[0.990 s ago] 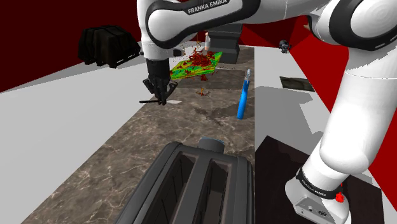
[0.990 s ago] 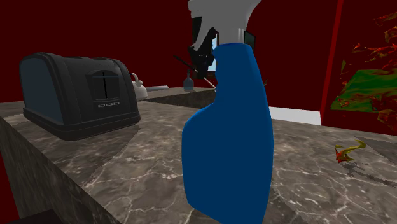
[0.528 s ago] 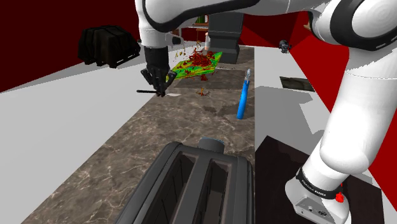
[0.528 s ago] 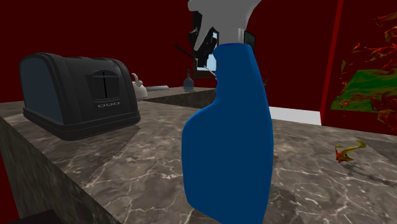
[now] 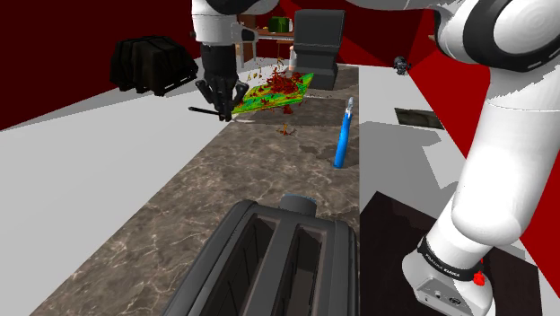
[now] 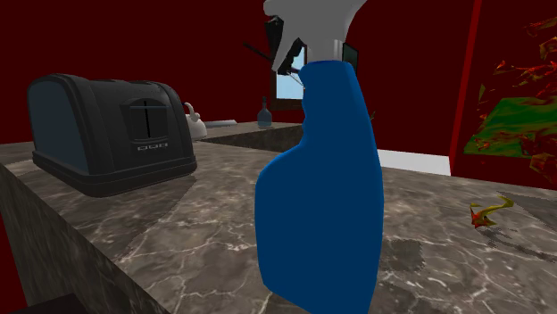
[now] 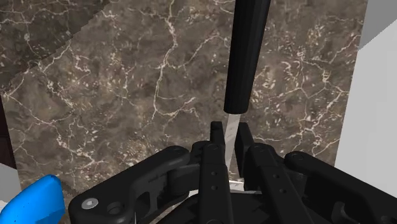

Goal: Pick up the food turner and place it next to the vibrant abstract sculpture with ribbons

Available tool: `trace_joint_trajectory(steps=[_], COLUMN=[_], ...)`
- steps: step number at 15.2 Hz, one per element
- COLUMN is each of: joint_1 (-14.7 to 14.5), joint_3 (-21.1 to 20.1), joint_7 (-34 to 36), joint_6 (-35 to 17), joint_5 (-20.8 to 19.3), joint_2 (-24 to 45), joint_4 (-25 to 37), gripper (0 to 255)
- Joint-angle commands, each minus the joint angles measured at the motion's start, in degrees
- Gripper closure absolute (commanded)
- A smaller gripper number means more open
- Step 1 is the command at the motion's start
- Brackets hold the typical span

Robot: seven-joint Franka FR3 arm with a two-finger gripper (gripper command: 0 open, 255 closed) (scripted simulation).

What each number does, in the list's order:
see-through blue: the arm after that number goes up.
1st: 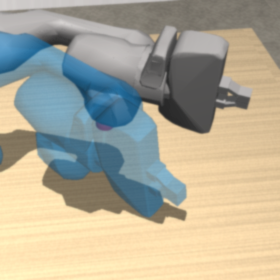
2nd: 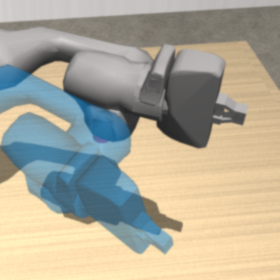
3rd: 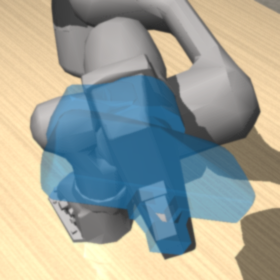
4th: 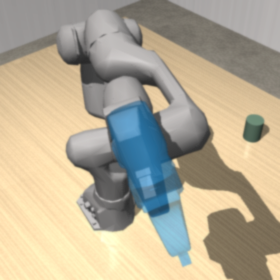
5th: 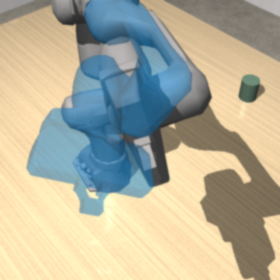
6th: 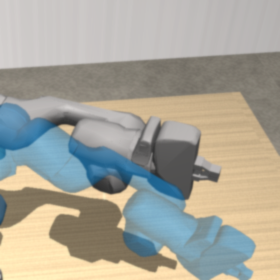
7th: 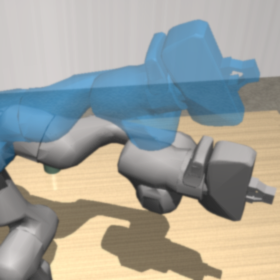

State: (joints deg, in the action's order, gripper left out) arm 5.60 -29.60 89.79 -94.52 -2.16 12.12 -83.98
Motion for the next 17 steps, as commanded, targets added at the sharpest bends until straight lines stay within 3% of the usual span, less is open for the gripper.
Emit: trace_joint_trajectory(steps=[1, 17], joint_1=[-0.2, -3.9], joint_3=[-0.1, -0.6], joint_7=[0.2, 2.2], joint_6=[1.5, 17.1], joint_5=[-0.1, -3.5], joint_2=[0.2, 6.7], joint_4=[1.7, 23.2], gripper=[255, 255])
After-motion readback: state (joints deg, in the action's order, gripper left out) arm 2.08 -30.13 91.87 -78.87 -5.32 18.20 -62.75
